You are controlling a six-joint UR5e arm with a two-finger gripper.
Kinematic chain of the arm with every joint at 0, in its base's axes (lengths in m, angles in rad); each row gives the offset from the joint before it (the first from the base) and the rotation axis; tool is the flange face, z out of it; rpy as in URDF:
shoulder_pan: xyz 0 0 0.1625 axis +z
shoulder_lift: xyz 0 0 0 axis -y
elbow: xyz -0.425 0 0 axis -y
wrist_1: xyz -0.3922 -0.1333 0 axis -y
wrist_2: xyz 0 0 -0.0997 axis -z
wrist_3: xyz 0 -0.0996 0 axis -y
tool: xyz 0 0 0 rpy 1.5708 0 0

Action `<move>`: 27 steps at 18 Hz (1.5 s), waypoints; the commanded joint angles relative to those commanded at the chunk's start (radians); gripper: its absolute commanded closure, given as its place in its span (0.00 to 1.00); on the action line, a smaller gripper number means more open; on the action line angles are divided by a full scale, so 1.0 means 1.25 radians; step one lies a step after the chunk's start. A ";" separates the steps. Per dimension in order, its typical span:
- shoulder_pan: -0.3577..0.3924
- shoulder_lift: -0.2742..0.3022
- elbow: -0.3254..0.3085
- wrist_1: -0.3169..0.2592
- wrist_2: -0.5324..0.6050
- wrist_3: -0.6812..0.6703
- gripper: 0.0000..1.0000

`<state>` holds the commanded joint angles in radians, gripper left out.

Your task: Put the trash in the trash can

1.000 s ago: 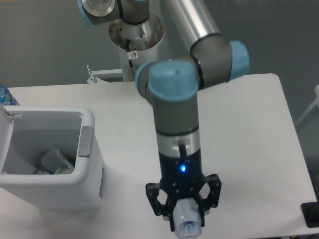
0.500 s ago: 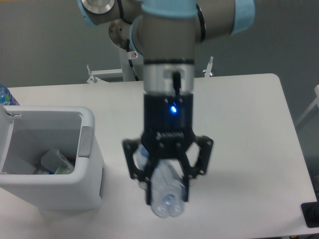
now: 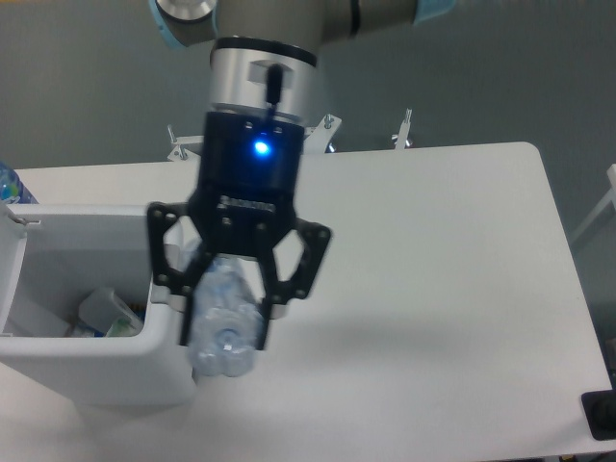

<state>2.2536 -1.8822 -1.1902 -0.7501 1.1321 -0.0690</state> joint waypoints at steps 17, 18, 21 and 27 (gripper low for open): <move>-0.095 0.015 -0.095 -0.001 0.011 0.022 0.00; -0.091 0.015 -0.092 -0.002 0.012 0.033 0.00; -0.073 0.022 -0.084 -0.001 0.128 0.097 0.00; -0.054 0.025 -0.086 -0.007 0.349 0.303 0.00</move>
<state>2.1858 -1.8515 -1.2977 -0.7593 1.5677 0.3096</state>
